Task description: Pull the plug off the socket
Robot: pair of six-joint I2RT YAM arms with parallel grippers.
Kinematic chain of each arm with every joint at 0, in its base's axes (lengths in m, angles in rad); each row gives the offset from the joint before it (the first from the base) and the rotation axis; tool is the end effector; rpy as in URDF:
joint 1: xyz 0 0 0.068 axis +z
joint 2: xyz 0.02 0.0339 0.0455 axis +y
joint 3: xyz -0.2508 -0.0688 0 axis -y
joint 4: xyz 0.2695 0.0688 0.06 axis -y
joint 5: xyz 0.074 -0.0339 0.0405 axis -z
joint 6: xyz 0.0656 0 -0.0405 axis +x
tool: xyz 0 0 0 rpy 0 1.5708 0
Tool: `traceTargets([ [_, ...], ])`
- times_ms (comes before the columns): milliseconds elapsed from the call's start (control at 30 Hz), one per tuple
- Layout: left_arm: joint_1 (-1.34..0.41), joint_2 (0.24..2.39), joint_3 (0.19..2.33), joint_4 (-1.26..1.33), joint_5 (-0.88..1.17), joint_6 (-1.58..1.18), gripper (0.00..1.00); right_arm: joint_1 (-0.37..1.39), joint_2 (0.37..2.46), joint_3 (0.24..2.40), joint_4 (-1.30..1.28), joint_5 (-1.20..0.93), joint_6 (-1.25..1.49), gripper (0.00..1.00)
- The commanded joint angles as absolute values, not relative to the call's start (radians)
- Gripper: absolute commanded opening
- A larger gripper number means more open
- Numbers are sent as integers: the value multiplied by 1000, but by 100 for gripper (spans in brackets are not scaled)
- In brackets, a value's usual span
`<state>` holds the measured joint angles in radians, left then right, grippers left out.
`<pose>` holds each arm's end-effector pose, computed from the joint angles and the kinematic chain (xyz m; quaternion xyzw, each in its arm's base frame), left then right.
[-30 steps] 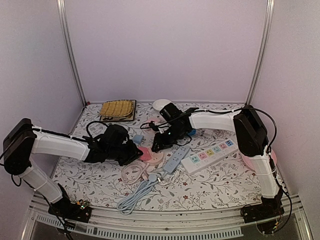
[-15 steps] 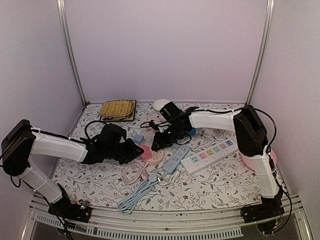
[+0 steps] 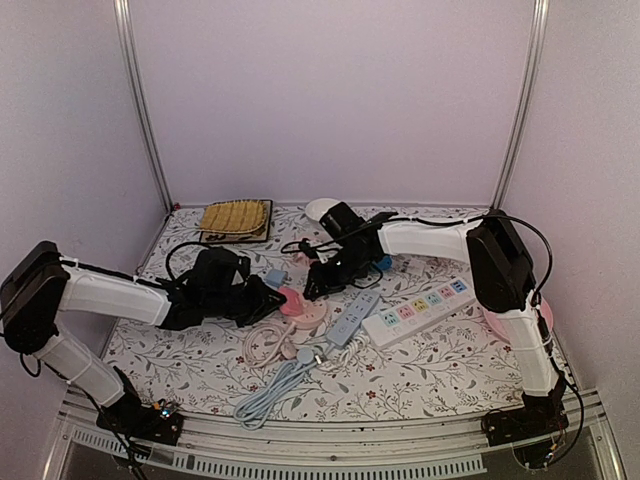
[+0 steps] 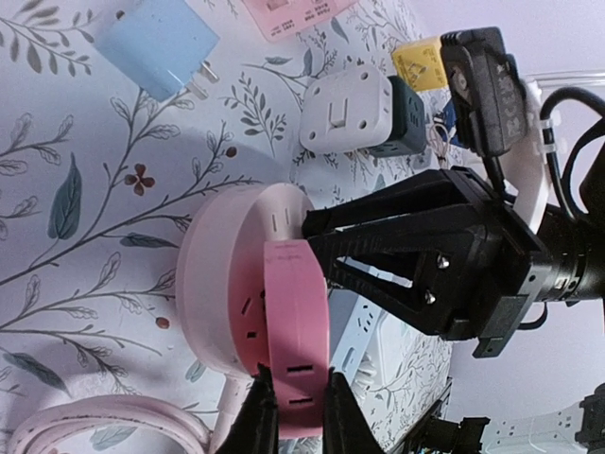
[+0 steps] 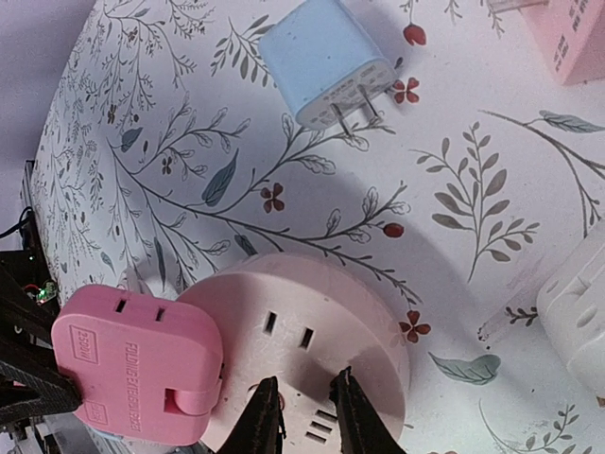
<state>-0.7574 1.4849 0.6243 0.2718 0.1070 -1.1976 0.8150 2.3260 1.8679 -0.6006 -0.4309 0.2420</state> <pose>0.2389 -0.2356 0.1208 -0.1677 0.8649 -0.4167 0.2241 0.3406 0.4013 0.1143 -0.3190 0.8912 0.3034 0.1094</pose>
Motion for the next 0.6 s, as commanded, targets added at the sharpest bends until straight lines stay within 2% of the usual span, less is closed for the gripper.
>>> traceTargets([
  [0,-749,1458,607,522,194,-1234,0,814,2414,1851,-687,-347,227,22],
  [133,-736,1467,536,641,198,-1330,0,824,2418,1860,-697,-326,221,22],
  [567,-713,1526,526,638,190,-1490,0,867,2399,1873,-719,-228,170,22],
])
